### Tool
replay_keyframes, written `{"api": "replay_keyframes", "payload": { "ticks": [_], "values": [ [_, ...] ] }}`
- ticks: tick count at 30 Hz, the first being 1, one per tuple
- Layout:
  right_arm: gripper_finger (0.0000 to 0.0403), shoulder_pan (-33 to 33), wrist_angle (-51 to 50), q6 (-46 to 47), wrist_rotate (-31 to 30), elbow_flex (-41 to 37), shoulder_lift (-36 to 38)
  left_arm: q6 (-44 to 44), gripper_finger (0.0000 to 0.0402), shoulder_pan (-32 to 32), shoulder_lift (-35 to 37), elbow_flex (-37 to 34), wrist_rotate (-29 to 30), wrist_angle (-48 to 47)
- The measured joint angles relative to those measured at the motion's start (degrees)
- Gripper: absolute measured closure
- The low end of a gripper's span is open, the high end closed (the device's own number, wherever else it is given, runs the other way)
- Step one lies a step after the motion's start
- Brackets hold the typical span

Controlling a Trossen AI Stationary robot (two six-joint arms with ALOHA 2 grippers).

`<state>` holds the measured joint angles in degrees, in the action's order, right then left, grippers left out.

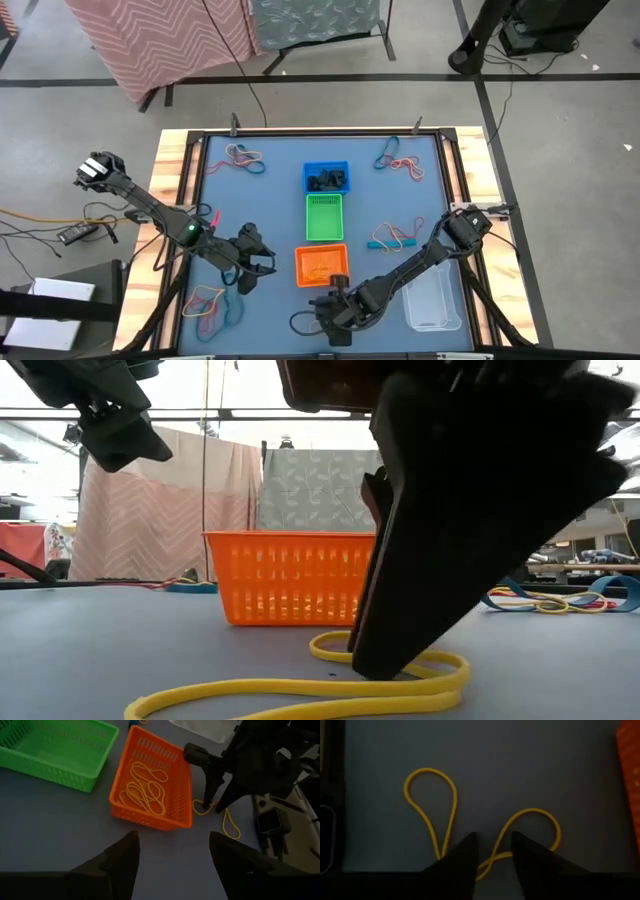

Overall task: Sort rubber bands into baskets
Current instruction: Put the yellow rubber band into the orange bin

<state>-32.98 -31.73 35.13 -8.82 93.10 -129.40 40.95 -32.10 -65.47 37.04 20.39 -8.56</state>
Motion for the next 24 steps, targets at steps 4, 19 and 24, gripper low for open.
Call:
{"api": "replay_keyframes", "payload": {
  "ticks": [4,19,24],
  "values": [
    [0.0379,0.3,-1.1,2.3,1.8,-0.3,1.5,0.1,0.0161,0.0,0.0,0.0,1.0,0.6],
    [0.0400,5.1,-7.8,-0.9,-0.1,-0.4,25.3,-0.8,0.0161,2.5,0.7,0.1,6.6,9.0],
    [0.0401,9.5,-10.3,-4.0,-5.4,-0.6,25.0,-1.7,0.0161,3.3,0.7,0.1,7.3,13.0]
  ]
}}
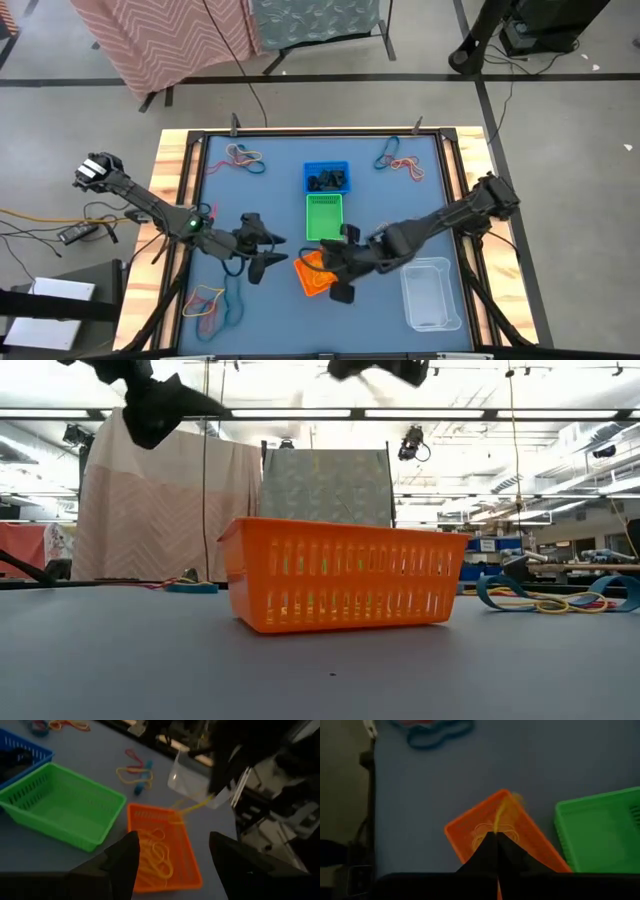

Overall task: Sort rubber bands into baskets
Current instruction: Put the yellow rubber band into the orange bin

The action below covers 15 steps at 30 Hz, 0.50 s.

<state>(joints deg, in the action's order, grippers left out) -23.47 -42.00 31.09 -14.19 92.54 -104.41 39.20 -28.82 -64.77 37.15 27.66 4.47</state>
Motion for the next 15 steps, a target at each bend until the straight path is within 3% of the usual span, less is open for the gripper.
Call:
{"api": "replay_keyframes", "payload": {
  "ticks": [6,10,15],
  "values": [
    [0.0401,1.3,0.0,-2.8,4.8,0.1,-4.2,-0.4,0.0161,0.0,0.0,0.0,1.4,2.5],
    [0.0398,1.0,-1.8,-2.1,2.6,0.0,-8.3,-0.1,0.0161,0.0,0.0,0.0,2.6,2.6],
    [0.0344,1.8,-1.7,2.1,3.7,0.0,-11.7,0.0,0.0161,0.0,0.0,0.0,4.2,3.1]
  ]
}}
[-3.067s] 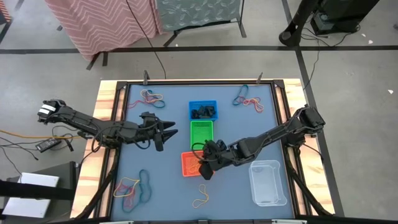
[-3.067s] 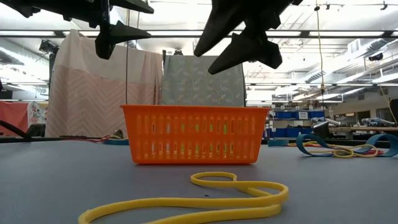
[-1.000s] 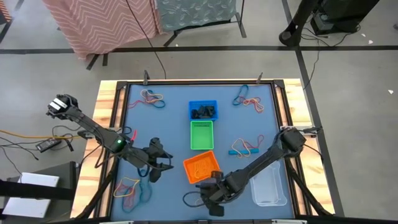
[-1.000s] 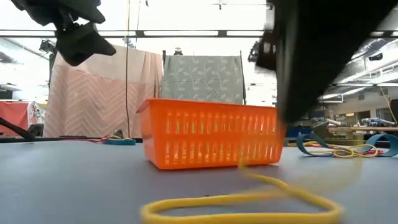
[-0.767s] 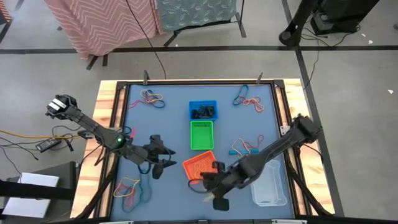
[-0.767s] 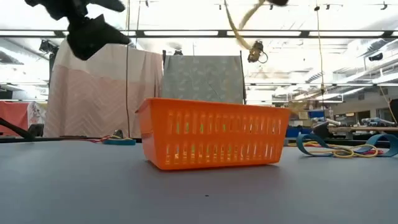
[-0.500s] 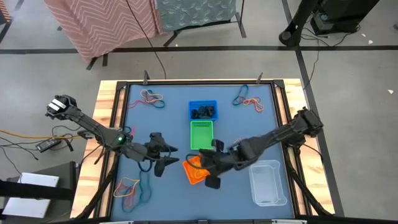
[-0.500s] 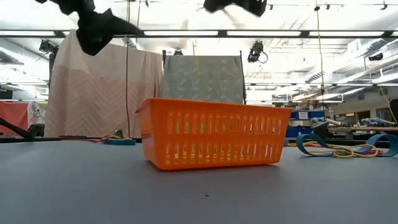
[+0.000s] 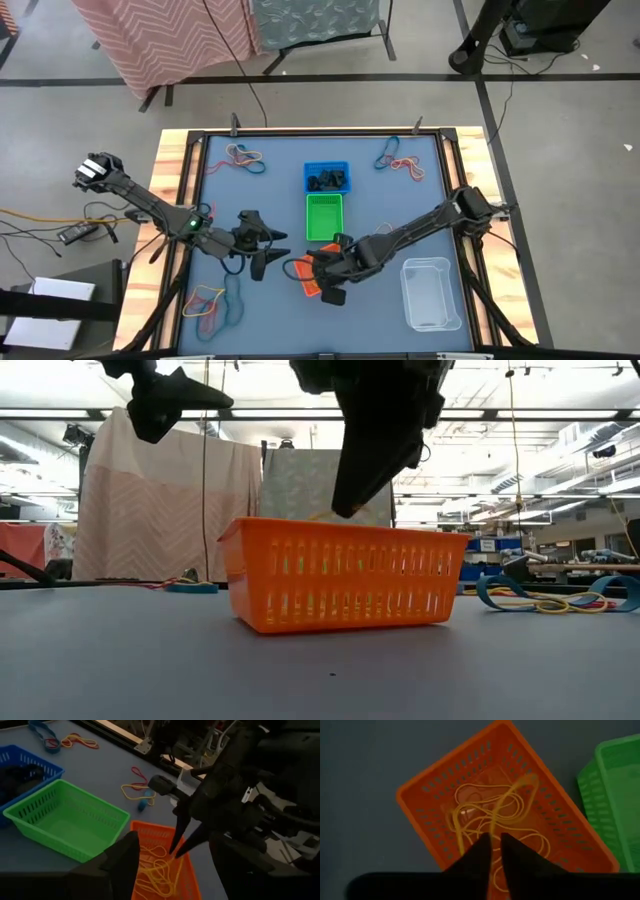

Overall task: Sort rubber bands into baskets
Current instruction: Put the yellow rubber band into the orange bin

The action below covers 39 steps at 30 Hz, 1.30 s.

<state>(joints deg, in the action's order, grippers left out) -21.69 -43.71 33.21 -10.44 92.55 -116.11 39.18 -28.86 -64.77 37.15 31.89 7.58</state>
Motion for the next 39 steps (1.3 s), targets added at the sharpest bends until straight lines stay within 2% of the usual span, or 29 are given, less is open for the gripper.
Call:
{"api": "replay_keyframes", "payload": {
  "ticks": [8,12,15,17,20,21,23,24,28,32,39],
  "values": [
    [0.0213,0.9,-2.1,-1.1,1.1,0.0,3.0,0.0,0.0161,0.0,0.0,0.0,0.4,-0.1],
    [0.0184,1.3,-12.6,-0.3,1.8,0.0,6.6,0.9,0.0161,-0.6,-0.1,0.0,-1.6,-2.2],
    [0.0214,-0.1,-18.8,0.7,-0.2,-2.8,9.4,2.2,0.0172,-2.2,-1.4,0.0,-3.3,-4.9],
    [0.0265,-1.2,-19.1,3.2,0.8,-6.7,11.8,3.5,0.0197,-3.6,-3.3,0.0,-3.5,-6.1],
    [0.0368,-2.5,-14.7,8.6,4.0,-14.8,15.3,5.1,0.0268,-5.4,-8.7,0.0,-5.1,-5.4],
    [0.0384,-2.8,-11.5,10.6,4.7,-17.8,16.3,5.9,0.0301,-5.9,-10.9,0.0,-6.3,-5.0],
    [0.0387,-3.3,-5.8,16.1,5.7,-22.6,18.0,7.2,0.0368,-6.3,-15.6,-0.1,-8.8,-2.1],
    [0.0390,-3.4,-3.3,18.6,5.9,-24.6,18.6,7.8,0.0383,-6.3,-17.8,-0.1,-10.0,0.1],
    [0.0396,-3.1,4.1,24.9,5.5,-28.7,19.1,8.0,0.0397,-5.7,-25.7,-0.1,-12.1,8.4],
    [0.0398,-2.0,8.6,25.4,5.4,-28.7,17.9,8.1,0.0398,-3.1,-31.4,-0.1,-11.9,14.8],
    [0.0399,-1.8,11.8,25.2,6.4,-28.7,16.4,9.2,0.0400,0.7,-34.7,0.1,-11.8,17.9]
  ]
}}
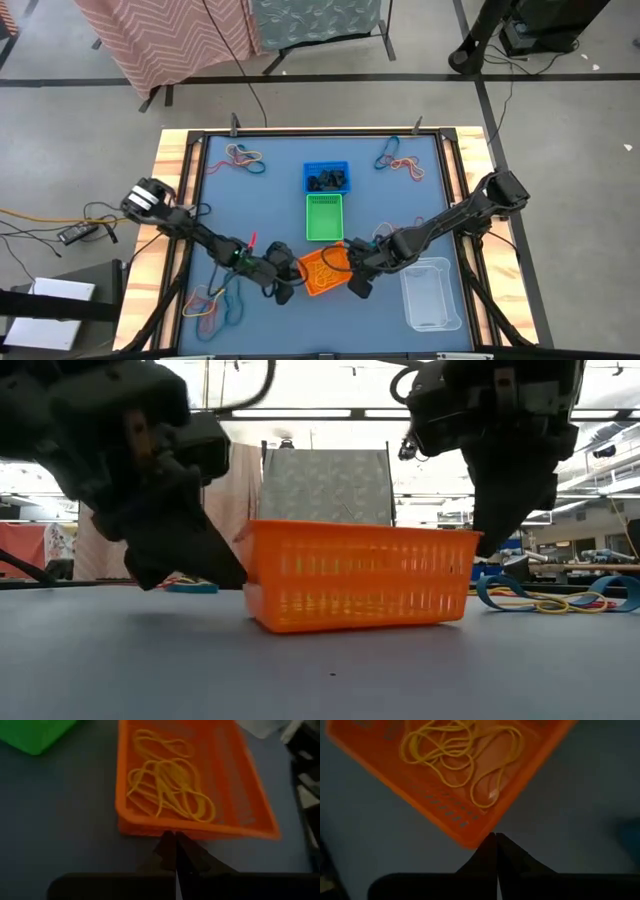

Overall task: Sort rubber bands into baskets
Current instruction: Put the yellow rubber band into the orange bin

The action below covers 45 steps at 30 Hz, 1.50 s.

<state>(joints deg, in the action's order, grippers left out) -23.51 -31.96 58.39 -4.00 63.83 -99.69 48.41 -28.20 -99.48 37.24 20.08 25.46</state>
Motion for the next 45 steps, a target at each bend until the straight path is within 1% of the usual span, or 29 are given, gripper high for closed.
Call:
{"api": "replay_keyframes", "payload": {
  "ticks": [3,6,11,16,21,24,26,30,32,34,38,41,43,45],
  "values": [
    [0.0400,-0.7,2.2,0.4,1.1,0.0,-0.4,-0.4,0.0400,1.5,0.2,-0.1,0.5,-1.0],
    [0.0400,-1.8,3.6,1.2,0.8,0.0,-0.6,-0.5,0.0400,3.4,0.2,-0.1,0.9,-1.3],
    [0.0400,-2.4,2.9,2.3,-2.6,0.0,-0.6,-0.7,0.0400,5.4,0.3,-0.1,1.0,-0.6],
    [0.0400,-1.0,2.6,1.5,-4.1,0.0,-0.5,-0.3,0.0400,5.7,0.3,-0.1,1.0,-0.7],
    [0.0399,-0.2,2.0,-1.4,-4.1,0.0,-0.5,0.1,0.0400,5.6,0.5,-0.1,-2.2,-0.6],
    [0.0399,0.0,-0.5,-3.0,-3.0,0.0,0.4,0.2,0.0400,5.6,2.1,-0.1,-4.2,-2.0],
    [0.0399,0.0,-3.7,-3.2,-3.6,0.0,1.9,0.1,0.0401,5.6,4.3,-0.1,-4.6,-4.8],
    [0.0398,0.2,-15.4,-2.2,-7.4,0.0,6.0,-1.2,0.0401,5.7,10.1,0.0,-3.4,-13.3],
    [0.0398,1.4,-20.7,-0.9,-8.6,0.0,7.7,-2.4,0.0401,5.7,13.0,0.0,-2.3,-16.4],
    [0.0397,3.4,-23.1,-0.6,-8.0,0.0,8.7,-3.6,0.0401,5.7,15.9,0.0,-1.3,-21.0],
    [0.0384,7.7,-24.1,-0.2,-4.7,-0.1,8.6,-4.3,0.0401,5.7,21.0,-0.1,-1.3,-28.1],
    [0.0366,11.7,-23.2,0.6,-3.7,-2.2,7.8,-4.6,0.0401,5.6,25.8,0.0,-0.6,-29.5],
    [0.0352,14.5,-19.3,1.4,-1.8,-4.7,7.6,-5.6,0.0401,5.4,29.5,-0.1,-0.1,-29.7],
    [0.0337,16.8,-14.9,1.5,1.8,-7.1,7.6,-6.5,0.0401,5.3,33.0,0.0,1.0,-29.3]
  ]
}}
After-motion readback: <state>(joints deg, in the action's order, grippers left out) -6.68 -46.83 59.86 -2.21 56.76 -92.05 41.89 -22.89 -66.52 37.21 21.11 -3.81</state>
